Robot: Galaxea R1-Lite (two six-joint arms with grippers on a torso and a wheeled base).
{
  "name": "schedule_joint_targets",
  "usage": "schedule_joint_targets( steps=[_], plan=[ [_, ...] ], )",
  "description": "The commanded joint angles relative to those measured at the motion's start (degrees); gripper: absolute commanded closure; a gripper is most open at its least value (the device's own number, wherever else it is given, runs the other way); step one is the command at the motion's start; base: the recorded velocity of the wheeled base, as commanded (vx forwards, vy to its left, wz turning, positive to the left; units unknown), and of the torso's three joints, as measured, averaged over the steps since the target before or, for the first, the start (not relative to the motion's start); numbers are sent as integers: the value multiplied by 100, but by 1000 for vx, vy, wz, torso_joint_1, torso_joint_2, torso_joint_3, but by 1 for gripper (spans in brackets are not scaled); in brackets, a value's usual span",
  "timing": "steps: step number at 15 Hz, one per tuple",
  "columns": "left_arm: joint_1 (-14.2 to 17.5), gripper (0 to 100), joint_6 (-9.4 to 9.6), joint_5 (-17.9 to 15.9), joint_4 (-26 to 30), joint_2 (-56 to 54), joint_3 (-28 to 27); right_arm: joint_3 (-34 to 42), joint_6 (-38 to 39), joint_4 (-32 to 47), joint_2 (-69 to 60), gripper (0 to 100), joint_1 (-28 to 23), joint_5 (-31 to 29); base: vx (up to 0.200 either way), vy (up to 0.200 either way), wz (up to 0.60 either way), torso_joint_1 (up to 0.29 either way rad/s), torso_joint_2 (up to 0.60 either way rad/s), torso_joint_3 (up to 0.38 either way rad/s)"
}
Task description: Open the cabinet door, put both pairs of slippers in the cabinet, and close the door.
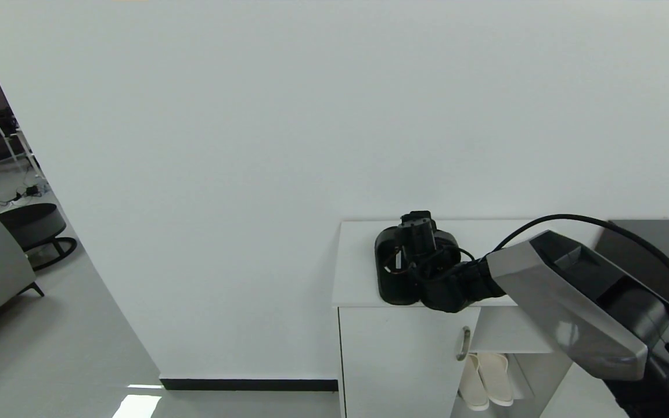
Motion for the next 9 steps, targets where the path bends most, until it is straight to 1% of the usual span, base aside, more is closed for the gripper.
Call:
schedule_joint_targets(
  steps=[1, 2, 5, 6, 7, 9],
  plan=[
    [1, 100, 0, -1, -1, 8, 2, 108, 47, -31, -151, 100, 39, 45, 0, 0, 0, 0, 0, 0],
    [1, 100, 0, -1, -1, -1, -6, 283, 56, -84, -292, 100, 74, 80, 0, 0, 0, 0, 0, 0],
    [1, 100, 0, -1, -1, 8, 2, 2428, 12, -1227, -1698, 100, 567, 1161, 0, 0, 0, 0, 0, 0],
    [1, 100, 0, -1, -1, -1, 2, 2797, 12, -1394, -1944, 100, 663, 1346, 0, 0, 0, 0, 0, 0],
    [1, 100, 0, -1, -1, -1, 2, 3650, 21, -1763, -2498, 100, 901, 1838, 0, 0, 0, 0, 0, 0],
    [1, 100, 0, -1, -1, 8, -6, 4634, 38, -2308, -3122, 100, 1138, 2576, 0, 0, 0, 0, 0, 0]
  ],
)
